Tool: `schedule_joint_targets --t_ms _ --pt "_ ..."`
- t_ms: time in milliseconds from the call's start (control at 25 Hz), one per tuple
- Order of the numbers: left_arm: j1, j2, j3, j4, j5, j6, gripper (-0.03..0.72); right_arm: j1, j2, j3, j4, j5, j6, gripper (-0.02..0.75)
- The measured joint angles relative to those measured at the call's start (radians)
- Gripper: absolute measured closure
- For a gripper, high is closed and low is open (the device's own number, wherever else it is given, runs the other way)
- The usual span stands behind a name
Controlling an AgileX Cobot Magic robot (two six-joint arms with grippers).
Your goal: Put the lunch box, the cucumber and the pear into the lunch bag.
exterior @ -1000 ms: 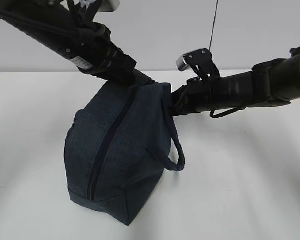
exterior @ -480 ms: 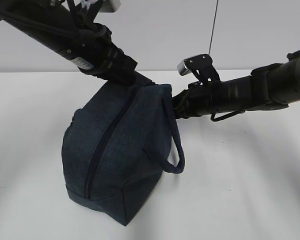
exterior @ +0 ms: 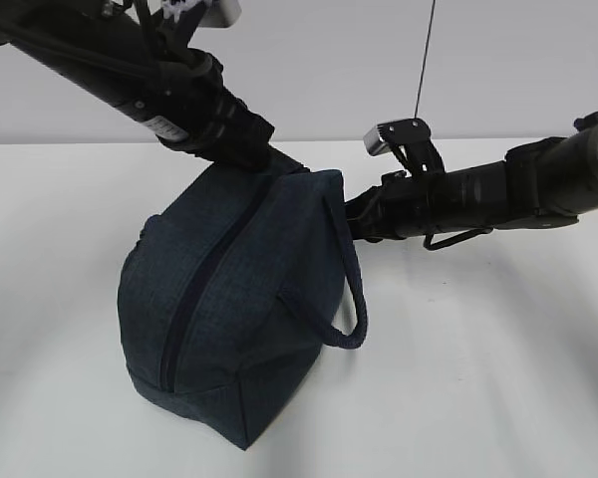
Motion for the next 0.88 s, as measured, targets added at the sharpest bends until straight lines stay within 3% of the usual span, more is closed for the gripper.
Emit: schedule_joint_targets --t_ms 360,400,440,600,680,880 --pt "0.0 0.0 0.0 0.001 0.003 0.003 0.666 -0.008 0.004 0.0 0.003 0.025 0.008 0.703" --pt "0.0 -0.002 0.0 -0.004 0.006 0.003 0.666 -0.01 0.006 0.0 0.003 0.005 0.012 0.645" --pt "0.0 -0.009 0.0 -0.006 0.009 0.003 0.666 -0.014 0.011 0.003 0.001 -0.024 0.012 0.645" --pt "0.0 -0.014 0.0 -0.006 0.013 0.003 0.666 -0.031 0.007 0.015 -0.005 -0.097 0.033 0.321" --pt "0.0 -0.014 0.0 -0.006 0.02 0.003 0.666 -0.031 -0.017 0.015 -0.005 -0.103 0.058 0.227" --pt "0.0 -0.014 0.0 -0.006 0.024 0.004 0.645 -0.031 -0.111 0.015 -0.089 -0.153 0.188 0.17"
